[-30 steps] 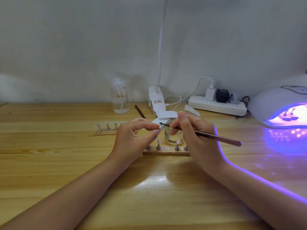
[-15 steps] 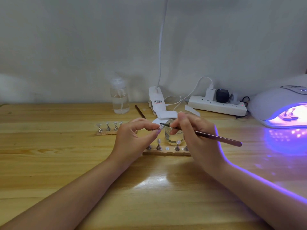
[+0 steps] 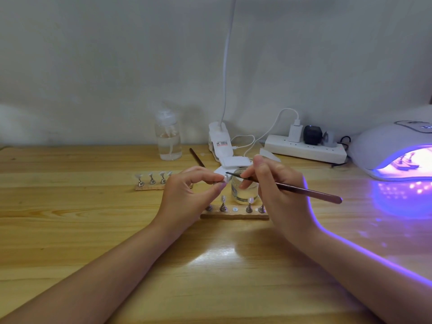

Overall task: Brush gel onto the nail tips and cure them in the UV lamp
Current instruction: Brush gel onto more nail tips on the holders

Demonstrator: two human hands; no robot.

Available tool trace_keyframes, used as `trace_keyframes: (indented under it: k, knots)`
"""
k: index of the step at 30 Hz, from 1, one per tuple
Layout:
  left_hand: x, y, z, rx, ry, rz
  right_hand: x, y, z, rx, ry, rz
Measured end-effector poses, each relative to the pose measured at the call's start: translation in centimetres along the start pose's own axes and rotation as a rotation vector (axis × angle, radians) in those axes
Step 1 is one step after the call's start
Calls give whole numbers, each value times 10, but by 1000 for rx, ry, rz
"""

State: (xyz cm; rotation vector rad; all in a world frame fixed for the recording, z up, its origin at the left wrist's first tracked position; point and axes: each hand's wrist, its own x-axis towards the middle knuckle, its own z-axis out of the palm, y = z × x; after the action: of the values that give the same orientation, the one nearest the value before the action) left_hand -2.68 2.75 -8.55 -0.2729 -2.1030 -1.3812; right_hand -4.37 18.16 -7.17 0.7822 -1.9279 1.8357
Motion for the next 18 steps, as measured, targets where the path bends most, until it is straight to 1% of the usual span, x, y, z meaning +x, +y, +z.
trace_keyframes:
  k: [3, 8, 11, 15, 18]
  knots:
    - [0, -1, 0, 2, 1, 7, -2, -2, 1, 46, -6, 29]
    - [0, -1, -1, 8, -5, 24, -3, -2, 1, 127, 13, 24]
    - [0, -2, -1, 12, -5, 21, -2, -2, 1, 88, 24, -7]
    - [0, -2, -1, 2, -7, 24, -2, -3, 2, 37, 9, 41]
    - [0, -2, -1, 5, -1, 25, -3, -3, 3, 79, 5, 53]
